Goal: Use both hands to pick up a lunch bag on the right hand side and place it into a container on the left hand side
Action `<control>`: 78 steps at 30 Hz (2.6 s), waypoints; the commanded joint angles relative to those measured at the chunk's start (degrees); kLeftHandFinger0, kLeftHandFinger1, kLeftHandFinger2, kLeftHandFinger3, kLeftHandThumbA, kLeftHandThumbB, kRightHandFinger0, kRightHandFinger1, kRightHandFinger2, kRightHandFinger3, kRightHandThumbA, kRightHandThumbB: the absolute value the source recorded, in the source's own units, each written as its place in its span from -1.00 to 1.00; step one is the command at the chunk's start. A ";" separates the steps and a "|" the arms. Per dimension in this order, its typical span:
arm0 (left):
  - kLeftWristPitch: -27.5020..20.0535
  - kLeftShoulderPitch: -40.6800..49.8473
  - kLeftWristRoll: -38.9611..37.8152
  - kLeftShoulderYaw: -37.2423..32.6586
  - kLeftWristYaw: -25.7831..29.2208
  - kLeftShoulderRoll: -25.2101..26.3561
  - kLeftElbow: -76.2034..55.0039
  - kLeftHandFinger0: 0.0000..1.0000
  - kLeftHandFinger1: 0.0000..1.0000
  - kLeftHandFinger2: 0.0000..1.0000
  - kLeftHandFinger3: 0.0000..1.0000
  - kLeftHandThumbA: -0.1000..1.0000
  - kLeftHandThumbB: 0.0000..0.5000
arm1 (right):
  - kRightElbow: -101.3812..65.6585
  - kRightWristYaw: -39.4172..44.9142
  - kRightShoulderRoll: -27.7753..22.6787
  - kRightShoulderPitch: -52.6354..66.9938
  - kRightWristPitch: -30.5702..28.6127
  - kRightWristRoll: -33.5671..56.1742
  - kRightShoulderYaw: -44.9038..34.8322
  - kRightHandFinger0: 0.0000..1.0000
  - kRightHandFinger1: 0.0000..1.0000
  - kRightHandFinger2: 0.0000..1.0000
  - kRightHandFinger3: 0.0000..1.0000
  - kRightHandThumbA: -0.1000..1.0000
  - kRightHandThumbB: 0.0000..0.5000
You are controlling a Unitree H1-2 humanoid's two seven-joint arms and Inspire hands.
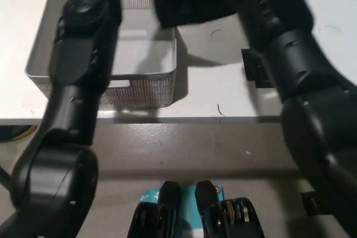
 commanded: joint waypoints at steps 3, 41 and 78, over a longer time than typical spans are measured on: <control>5.51 -1.29 -2.04 4.36 2.62 4.40 -21.51 1.00 1.00 1.00 1.00 1.00 -0.21 | 5.59 6.71 10.79 -15.61 -6.82 -4.52 5.59 1.00 1.00 1.00 1.00 1.00 -1.00; -0.80 8.39 8.00 -15.94 -21.92 26.98 4.11 1.00 1.00 1.00 1.00 1.00 0.15 | 14.11 0.31 5.65 -4.21 -1.93 -16.82 19.00 1.00 1.00 1.00 1.00 0.07 -0.95; -3.24 21.32 8.50 -13.52 -38.51 51.54 -23.60 1.00 1.00 1.00 1.00 1.00 -0.17 | -13.31 13.20 -11.65 15.26 0.32 -20.17 19.74 1.00 1.00 1.00 1.00 0.45 -0.78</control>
